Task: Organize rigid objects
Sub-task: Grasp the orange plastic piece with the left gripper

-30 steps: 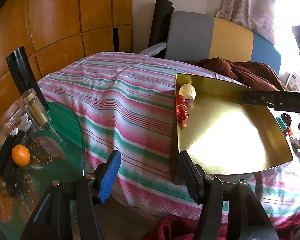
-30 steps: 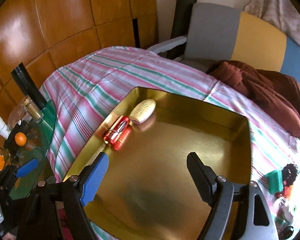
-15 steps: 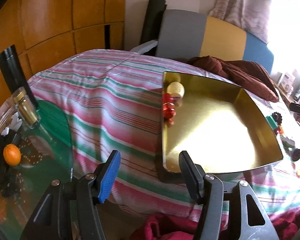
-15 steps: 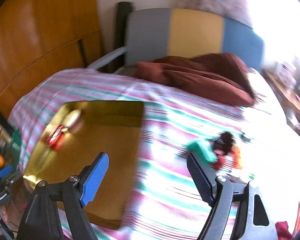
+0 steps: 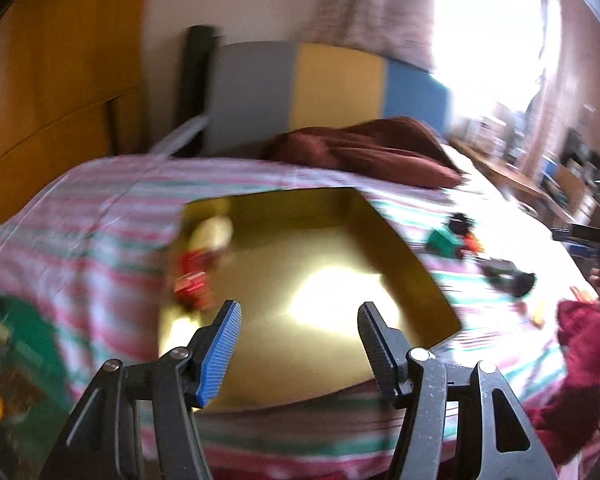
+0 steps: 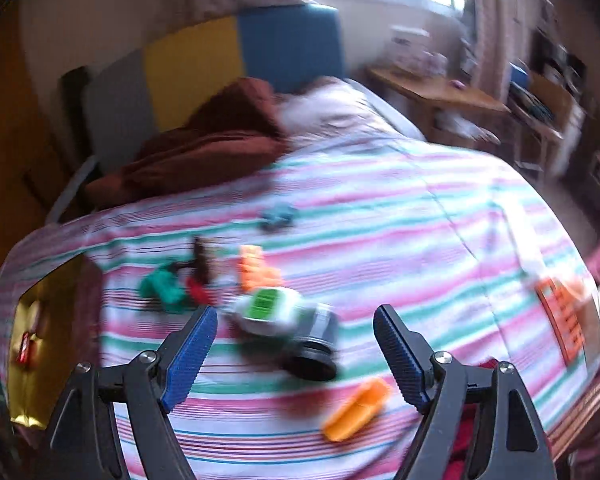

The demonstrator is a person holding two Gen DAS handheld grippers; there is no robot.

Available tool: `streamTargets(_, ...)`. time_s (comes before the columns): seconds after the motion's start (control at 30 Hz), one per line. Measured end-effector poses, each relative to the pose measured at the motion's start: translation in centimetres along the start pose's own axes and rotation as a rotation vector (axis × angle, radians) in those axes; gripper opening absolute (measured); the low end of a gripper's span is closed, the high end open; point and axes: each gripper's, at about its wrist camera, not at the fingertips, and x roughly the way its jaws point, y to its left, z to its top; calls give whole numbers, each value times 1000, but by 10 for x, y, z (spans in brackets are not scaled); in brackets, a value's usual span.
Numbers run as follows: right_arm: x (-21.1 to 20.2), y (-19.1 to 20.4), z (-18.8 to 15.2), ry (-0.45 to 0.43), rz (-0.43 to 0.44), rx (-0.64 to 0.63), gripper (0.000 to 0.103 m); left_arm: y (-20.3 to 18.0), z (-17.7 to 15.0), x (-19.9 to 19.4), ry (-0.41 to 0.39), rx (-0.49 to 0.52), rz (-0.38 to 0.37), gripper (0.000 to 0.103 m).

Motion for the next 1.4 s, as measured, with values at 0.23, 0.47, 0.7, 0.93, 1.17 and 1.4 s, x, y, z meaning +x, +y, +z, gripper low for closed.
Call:
streamTargets(0.23, 25, -68, -18, 51, 140, 325, 82, -93, 20, 32, 63, 164, -199, 61)
streamTargets(0.47, 16, -84, -23, -12, 252, 397, 82, -196, 8, 78, 185, 322, -387, 59)
streamTargets(0.7, 11, -90, -23, -51, 300, 445, 82, -275, -2, 106, 236, 481, -525, 51)
streamTargets(0.93, 8, -98, -24, -87, 335, 481, 82, -338, -11, 139, 290, 582, -603, 51)
streamTargets(1.17, 8, -99, -25, -96, 372, 491, 82, -379, -21, 172, 349, 624, -611, 48)
streamTargets(1.4, 10, -101, -25, -91, 378, 502, 82, -396, -30, 193, 376, 629, -577, 25)
